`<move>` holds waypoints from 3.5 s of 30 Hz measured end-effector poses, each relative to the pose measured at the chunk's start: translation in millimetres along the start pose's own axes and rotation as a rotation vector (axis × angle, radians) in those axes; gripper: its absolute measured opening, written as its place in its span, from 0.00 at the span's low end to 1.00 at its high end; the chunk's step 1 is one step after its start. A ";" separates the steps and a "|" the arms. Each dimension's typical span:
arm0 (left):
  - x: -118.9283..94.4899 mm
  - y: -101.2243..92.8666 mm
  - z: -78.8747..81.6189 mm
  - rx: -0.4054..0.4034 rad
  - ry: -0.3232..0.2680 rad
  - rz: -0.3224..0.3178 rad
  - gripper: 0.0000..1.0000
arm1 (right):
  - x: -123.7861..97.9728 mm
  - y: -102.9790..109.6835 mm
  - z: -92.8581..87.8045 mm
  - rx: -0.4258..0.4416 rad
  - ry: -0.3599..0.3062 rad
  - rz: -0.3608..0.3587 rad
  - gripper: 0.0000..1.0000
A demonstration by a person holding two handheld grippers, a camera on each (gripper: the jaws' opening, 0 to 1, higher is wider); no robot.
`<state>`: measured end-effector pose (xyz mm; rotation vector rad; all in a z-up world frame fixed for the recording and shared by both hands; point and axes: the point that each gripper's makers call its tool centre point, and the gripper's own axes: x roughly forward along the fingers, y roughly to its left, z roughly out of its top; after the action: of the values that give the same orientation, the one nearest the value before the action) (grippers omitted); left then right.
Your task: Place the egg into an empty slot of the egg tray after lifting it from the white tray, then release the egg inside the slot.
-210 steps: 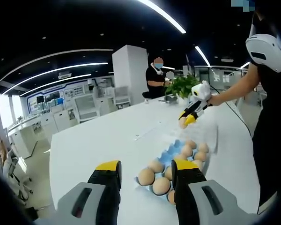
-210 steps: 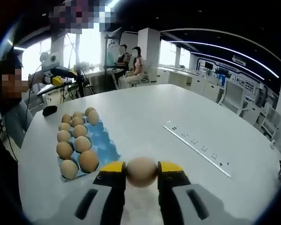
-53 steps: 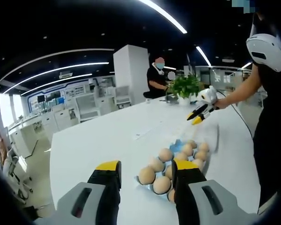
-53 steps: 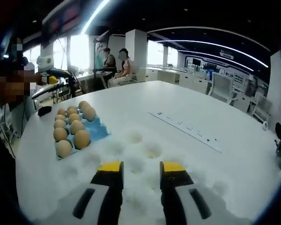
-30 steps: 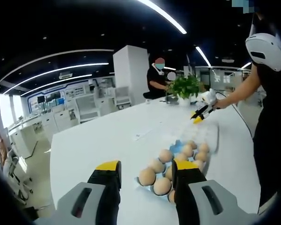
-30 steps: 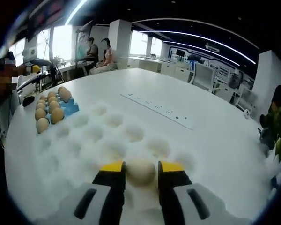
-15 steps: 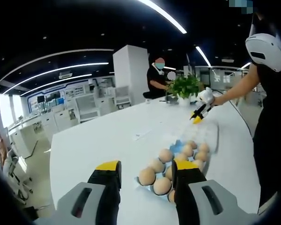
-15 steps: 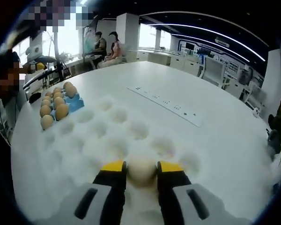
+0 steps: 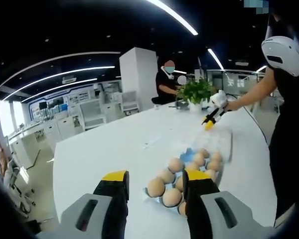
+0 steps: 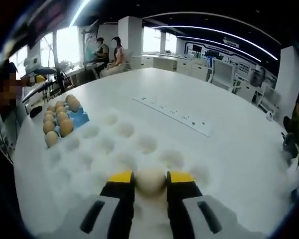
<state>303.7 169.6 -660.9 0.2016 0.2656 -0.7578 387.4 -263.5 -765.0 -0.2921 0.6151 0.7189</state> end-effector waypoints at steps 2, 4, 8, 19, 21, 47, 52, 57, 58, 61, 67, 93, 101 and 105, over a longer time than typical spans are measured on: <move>-0.6 0.6 0.0 -0.003 -0.002 0.001 0.43 | -1.5 -0.5 3.4 -0.010 -0.007 -0.007 0.24; -0.8 0.3 0.2 -0.001 -0.003 0.001 0.43 | -3.7 2.4 10.7 -0.002 -0.025 0.004 0.24; -0.8 -0.6 0.2 -0.001 -0.003 0.000 0.43 | -3.6 10.4 24.5 -0.013 -0.053 0.021 0.24; -4.9 -1.6 0.1 0.000 -0.001 0.007 0.43 | 13.0 47.1 63.5 -0.043 -0.131 0.107 0.25; -6.9 -1.2 0.0 -0.002 -0.003 0.010 0.43 | 18.0 56.4 68.5 -0.047 -0.136 0.133 0.25; -8.6 1.7 -2.1 -0.003 -0.001 0.018 0.43 | 87.1 162.6 119.1 -0.152 -0.201 0.383 0.25; -8.9 2.3 -3.1 -0.004 0.001 0.020 0.43 | 97.3 177.4 123.7 -0.157 -0.201 0.413 0.25; -8.6 1.6 -4.4 -0.005 0.003 0.018 0.43 | 107.0 188.4 121.1 -0.172 -0.181 0.438 0.25; -8.7 1.7 -4.4 -0.006 0.002 0.018 0.43 | 109.2 190.1 120.7 -0.180 -0.180 0.439 0.25; -9.1 2.5 -4.6 -0.005 0.002 0.020 0.43 | 113.9 194.7 118.7 -0.178 -0.169 0.453 0.25; -8.9 2.6 -5.4 -0.007 0.003 0.020 0.43 | 121.0 199.8 115.9 -0.190 -0.152 0.466 0.25; -6.4 3.6 -4.7 -0.007 -0.003 0.019 0.43 | 138.1 209.5 97.3 -0.237 -0.064 0.498 0.25; -6.7 4.4 -4.8 -0.008 -0.005 0.019 0.43 | 137.9 209.5 97.3 -0.242 -0.072 0.503 0.25; -6.4 4.7 -5.0 -0.007 -0.003 0.019 0.43 | 138.0 209.5 97.6 -0.239 -0.076 0.502 0.26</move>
<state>301.7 178.4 -663.3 0.1961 0.2633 -0.7382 365.2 4.2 -782.3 -0.3329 0.5339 1.2859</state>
